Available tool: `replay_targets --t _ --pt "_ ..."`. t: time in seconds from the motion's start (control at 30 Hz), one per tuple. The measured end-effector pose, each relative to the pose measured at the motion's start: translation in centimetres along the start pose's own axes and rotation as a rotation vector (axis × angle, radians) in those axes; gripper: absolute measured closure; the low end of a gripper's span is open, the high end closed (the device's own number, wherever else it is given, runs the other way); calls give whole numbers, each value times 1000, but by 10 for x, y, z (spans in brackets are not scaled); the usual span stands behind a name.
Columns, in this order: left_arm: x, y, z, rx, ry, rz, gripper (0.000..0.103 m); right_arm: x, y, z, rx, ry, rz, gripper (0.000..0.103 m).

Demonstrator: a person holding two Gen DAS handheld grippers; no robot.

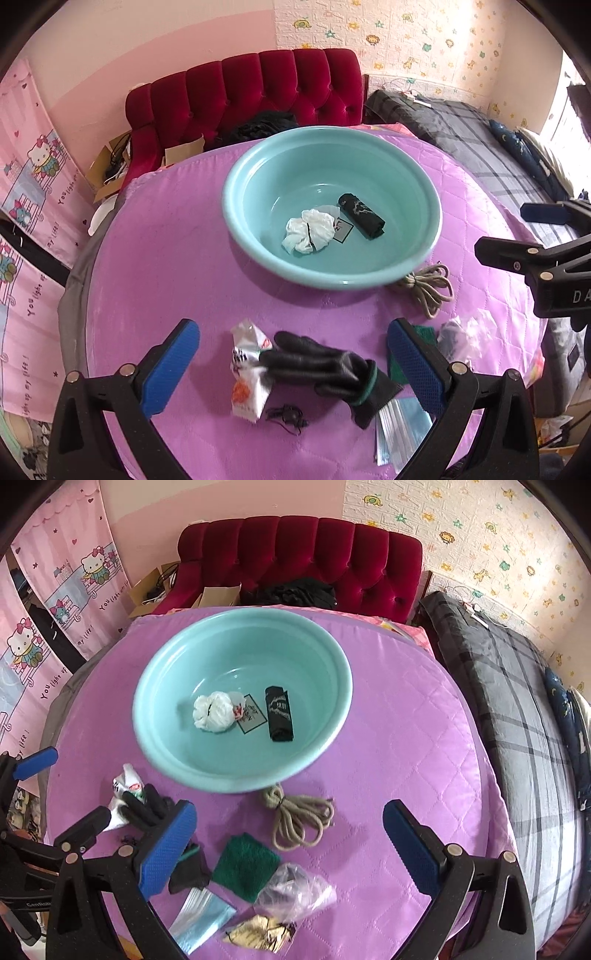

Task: Organize soft objects
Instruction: 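Withdraw both tools from the basin back over the table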

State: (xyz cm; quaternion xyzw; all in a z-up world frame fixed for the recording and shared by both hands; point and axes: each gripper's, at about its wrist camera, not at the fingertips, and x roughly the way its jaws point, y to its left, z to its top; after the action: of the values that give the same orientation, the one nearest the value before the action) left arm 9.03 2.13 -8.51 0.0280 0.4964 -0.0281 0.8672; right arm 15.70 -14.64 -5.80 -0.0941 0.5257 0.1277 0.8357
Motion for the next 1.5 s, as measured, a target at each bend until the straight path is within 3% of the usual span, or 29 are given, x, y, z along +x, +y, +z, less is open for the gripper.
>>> replay_targets --t 0.43,0.97,1.5 --pt "-19 1 -47 -39 -27 -6 0 -12 -3 -47 -21 -36 -30 0" --pt "-14 1 -101 -87 47 7 0 4 -5 -96 -9 11 9 0" --pt "6 9 -123 -126 130 14 0 28 -8 -104 2 75 7 0"
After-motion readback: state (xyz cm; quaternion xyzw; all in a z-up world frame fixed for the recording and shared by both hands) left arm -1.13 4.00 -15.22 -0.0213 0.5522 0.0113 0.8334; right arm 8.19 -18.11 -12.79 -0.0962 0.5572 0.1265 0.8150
